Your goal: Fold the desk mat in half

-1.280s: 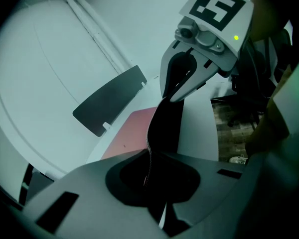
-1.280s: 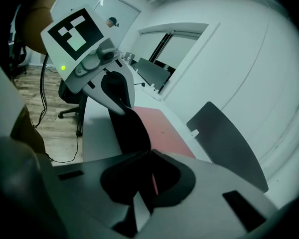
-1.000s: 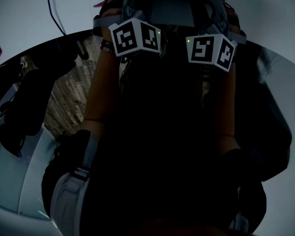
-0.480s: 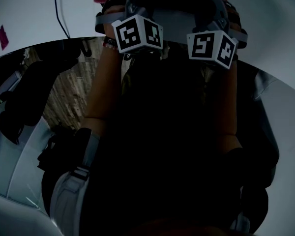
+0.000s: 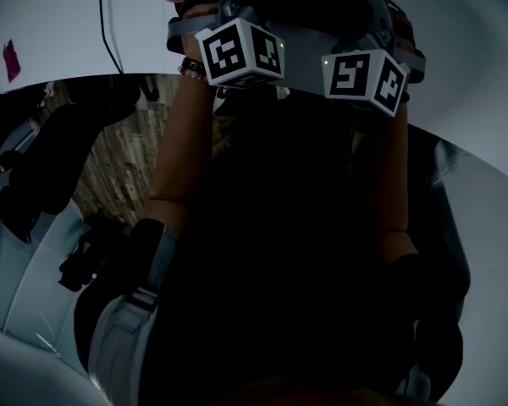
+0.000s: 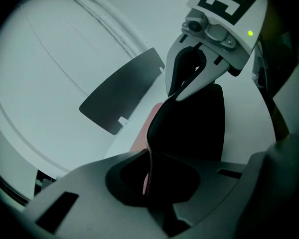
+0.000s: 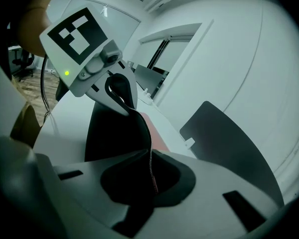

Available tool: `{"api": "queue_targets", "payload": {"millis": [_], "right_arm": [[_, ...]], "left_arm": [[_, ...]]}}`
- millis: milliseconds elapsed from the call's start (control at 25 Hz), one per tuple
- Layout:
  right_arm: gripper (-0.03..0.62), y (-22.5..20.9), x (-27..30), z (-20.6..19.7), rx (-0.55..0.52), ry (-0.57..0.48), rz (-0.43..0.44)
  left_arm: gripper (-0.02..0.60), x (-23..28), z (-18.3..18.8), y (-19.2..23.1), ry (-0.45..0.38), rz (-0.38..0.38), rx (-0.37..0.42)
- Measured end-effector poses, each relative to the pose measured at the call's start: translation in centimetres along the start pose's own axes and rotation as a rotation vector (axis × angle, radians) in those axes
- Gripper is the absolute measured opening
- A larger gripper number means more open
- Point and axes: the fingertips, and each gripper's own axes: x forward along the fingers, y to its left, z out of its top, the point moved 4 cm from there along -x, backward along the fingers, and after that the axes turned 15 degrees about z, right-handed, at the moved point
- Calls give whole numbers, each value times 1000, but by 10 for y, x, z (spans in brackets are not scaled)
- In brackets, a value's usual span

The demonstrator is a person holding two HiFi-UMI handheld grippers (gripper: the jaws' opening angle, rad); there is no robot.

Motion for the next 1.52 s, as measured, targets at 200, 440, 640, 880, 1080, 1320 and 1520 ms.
{"api": "queue_targets", "payload": {"millis": [200,440,640,880,1080,1320,1520], "right_arm": [[41,-13,11,0,7,36,-23],[41,-29,24,-1,27,79,-46],[41,-45,44,3,49,111,-67],[41,-64,63,-1,77,131,-82],[41,-79,78,-2,87,146,-95],[41,-92,93,-5,91,171,-105],[41,-101,113,-10,98,181,-94]], "left_arm": [[29,17,0,4,-13,-13,-10],[29,37,-1,7,-31,-39,-25],[29,61,-8,17,-41,-52,-18],[29,87,-8,22,-49,-74,-7],[29,107,-10,28,-49,-78,-2],[29,125,-10,30,-45,-87,9],[29,145,-17,30,-40,-86,35]]}}
